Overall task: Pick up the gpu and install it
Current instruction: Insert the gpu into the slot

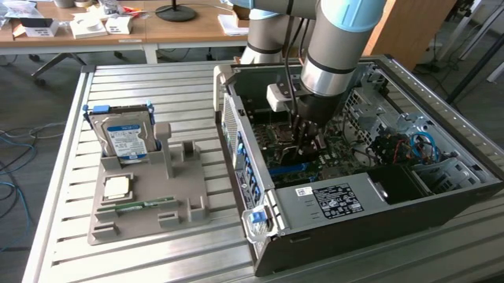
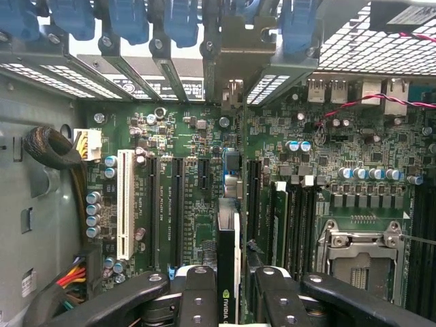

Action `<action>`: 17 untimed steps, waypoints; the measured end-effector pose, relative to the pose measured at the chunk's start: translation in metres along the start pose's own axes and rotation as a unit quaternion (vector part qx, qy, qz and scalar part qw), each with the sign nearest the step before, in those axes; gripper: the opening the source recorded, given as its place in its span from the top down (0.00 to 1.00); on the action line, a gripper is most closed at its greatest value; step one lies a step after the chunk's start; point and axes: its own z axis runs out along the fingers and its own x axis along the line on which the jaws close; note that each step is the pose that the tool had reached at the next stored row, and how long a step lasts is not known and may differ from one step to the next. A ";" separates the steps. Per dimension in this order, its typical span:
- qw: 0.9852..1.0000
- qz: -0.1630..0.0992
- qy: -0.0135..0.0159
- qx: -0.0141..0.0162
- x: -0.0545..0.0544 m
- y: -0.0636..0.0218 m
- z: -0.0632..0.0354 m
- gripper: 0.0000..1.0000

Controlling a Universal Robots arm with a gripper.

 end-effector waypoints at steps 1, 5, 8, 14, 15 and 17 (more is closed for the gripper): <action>1.000 0.000 0.000 0.000 0.000 0.0000 0.0000 0.74; 1.000 0.000 0.000 0.000 0.000 0.0006 0.0001 0.74; 1.000 0.000 0.000 0.000 0.000 0.0010 0.0000 0.74; 1.000 0.000 0.000 0.000 0.000 0.0011 0.0003 0.74; 1.000 0.000 0.000 0.000 0.000 0.0011 0.0003 0.74; 1.000 0.000 0.000 0.000 0.000 0.0009 0.0004 0.74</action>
